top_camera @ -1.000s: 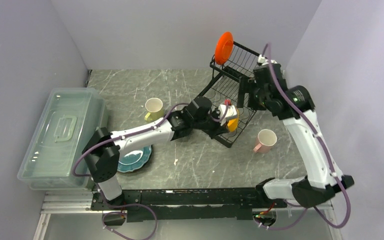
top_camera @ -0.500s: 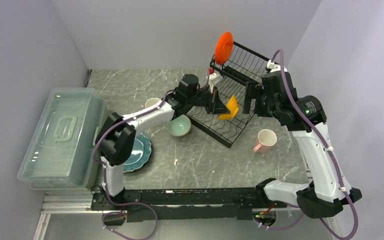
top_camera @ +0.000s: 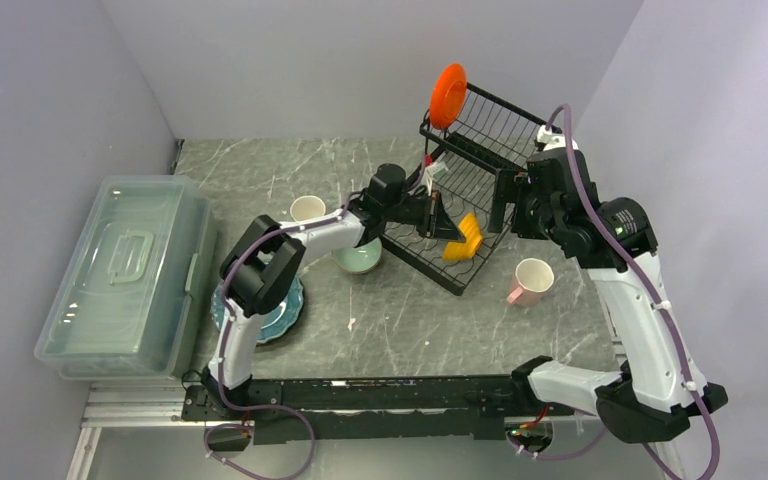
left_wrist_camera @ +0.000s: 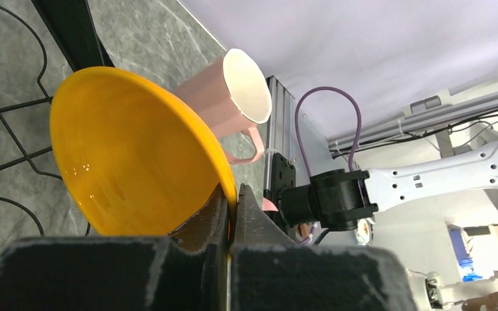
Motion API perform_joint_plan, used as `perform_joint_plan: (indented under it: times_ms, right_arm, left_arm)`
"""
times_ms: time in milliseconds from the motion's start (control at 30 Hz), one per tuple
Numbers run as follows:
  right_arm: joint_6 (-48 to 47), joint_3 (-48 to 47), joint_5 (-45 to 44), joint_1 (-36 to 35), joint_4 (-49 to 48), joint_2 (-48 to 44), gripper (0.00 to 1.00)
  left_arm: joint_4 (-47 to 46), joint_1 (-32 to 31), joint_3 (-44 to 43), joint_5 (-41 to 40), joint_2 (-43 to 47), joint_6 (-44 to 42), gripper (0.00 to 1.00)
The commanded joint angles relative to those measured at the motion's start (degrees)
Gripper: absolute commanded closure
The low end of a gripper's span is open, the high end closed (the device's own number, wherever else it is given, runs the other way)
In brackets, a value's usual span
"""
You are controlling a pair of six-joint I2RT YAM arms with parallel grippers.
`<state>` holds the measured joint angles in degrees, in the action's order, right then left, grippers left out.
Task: Load the mixed dishes into the dish rack
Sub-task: Insert the bowl into the dish rack.
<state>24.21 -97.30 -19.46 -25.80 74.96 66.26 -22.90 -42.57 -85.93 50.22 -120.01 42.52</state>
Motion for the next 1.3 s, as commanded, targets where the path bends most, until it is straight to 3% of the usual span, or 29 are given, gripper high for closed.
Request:
perform_joint_plan:
  times_ms: [0, 467, 867, 1267]
  right_arm:
    - [0.2, 0.8, -0.8, -0.1, -0.3, -1.5, 0.08]
    - [0.1, 2.4, -0.7, -0.1, -0.9, -2.5, 0.08]
    - [0.0, 3.4, -0.9, -0.1, -1.4, -2.9, 0.08]
    - [0.0, 3.4, -0.8, -0.1, -0.9, -3.9, 0.08]
  left_arm:
    - [-11.1, 0.0, 0.1, 2.7, -1.6, 7.3, 1.0]
    - [-15.7, 0.0, 2.6, 2.2, -5.6, 11.4, 1.0]
    - [-25.5, -0.6, 4.5, 2.3, -7.3, 19.3, 1.0]
    - [-11.7, -1.2, 4.8, 1.2, -5.7, 7.8, 1.0]
